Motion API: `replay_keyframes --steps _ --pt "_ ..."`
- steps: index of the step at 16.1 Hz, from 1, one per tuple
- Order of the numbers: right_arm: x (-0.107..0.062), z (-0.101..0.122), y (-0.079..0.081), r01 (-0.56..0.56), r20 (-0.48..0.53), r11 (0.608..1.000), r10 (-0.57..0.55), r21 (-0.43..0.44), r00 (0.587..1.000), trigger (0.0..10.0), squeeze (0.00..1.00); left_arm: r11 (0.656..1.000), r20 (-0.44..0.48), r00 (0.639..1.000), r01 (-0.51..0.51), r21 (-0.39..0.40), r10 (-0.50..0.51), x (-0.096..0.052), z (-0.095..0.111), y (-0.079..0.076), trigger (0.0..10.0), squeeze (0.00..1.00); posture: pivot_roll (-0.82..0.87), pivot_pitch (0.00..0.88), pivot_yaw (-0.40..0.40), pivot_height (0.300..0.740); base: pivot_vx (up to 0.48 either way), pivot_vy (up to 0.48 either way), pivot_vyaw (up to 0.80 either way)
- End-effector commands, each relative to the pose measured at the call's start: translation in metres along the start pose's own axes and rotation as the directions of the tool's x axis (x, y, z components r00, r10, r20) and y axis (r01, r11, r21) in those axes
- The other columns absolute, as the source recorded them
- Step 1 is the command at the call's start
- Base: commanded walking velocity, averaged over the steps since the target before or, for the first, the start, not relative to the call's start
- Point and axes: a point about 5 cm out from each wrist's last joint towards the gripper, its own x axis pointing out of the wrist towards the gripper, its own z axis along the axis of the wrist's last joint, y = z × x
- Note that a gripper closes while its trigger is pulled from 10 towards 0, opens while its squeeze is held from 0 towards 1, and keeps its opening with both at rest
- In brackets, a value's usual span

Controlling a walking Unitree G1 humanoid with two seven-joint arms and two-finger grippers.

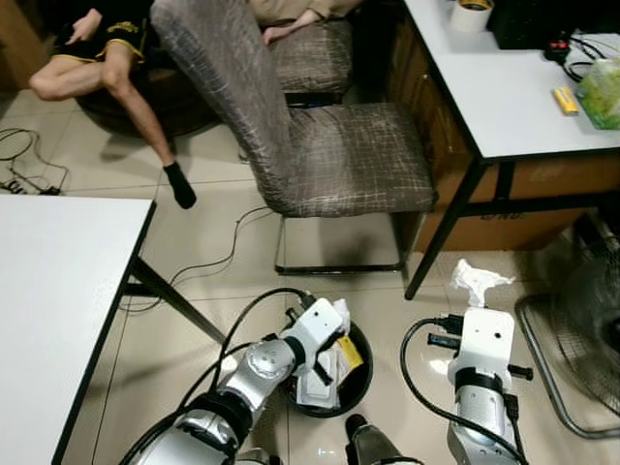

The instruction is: Picking trash to rubbish bin

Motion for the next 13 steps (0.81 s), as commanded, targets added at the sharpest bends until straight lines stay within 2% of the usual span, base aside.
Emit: replay_keyframes --steps 1,7,11,13 --pt "-0.0019 -0.0055 -0.0009 0.009 -0.022 1.0 -0.009 0.002 1.0 10.0 0.0 1.0 -0.015 1.0 0.0 -0.019 0.0 -0.0016 -0.0054 -0.0008 10.0 0.0 -0.02 0.203 0.074 0.74 0.0 0.0 -0.76" --pt "0.0007 -0.0051 -0.0001 0.002 -0.017 1.0 -0.002 -0.005 1.0 10.0 0.0 1.0 -0.023 1.0 -0.002 -0.002 0.002 -0.0021 -0.0062 0.0003 10.0 0.0 -0.02 0.2 0.073 0.74 0.0 0.0 -0.76" --pt "0.0012 -0.0056 0.0002 0.0 -0.019 1.0 0.0 -0.008 1.0 10.0 0.0 1.0 -0.023 1.0 -0.003 0.001 0.003 -0.002 -0.0059 0.0006 10.0 0.0 -0.02 0.2 0.073 0.74 0.0 -0.336 -0.76" --pt "0.0011 -0.0071 0.0005 -0.003 -0.022 1.0 0.002 -0.01 1.0 10.0 0.0 1.0 -0.026 1.0 -0.004 0.001 0.004 -0.0022 -0.0066 0.0005 10.0 0.0 -0.02 0.192 0.072 0.74 0.0 0.0 -0.76"
